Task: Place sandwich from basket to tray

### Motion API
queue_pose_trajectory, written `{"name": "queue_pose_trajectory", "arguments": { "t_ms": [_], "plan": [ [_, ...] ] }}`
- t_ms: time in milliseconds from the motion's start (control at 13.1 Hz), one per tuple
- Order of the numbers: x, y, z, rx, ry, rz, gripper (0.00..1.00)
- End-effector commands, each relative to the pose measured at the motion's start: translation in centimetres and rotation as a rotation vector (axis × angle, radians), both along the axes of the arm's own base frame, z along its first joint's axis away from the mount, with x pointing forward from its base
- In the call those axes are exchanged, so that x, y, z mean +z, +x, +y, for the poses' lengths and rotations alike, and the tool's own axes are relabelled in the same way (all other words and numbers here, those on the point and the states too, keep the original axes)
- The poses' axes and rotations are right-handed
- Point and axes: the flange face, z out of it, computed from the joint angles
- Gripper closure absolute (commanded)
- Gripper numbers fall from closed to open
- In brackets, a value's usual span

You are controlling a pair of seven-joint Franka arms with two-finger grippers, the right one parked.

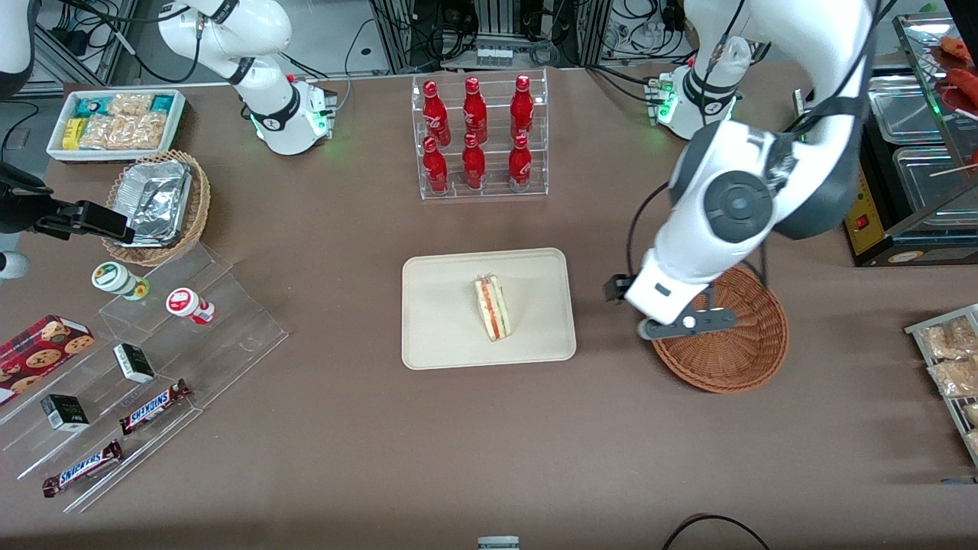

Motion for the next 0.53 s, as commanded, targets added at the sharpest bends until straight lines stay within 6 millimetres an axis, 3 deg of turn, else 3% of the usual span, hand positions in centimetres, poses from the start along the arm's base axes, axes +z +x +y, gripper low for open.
{"name": "queue_pose_trajectory", "arguments": {
  "t_ms": [0, 458],
  "plan": [
    [1.8, -1.8, 4.5, -0.049, -0.026, 0.010, 0.00],
    [5.1, -2.6, 12.2, -0.112, -0.051, 0.057, 0.00]
  ]
}}
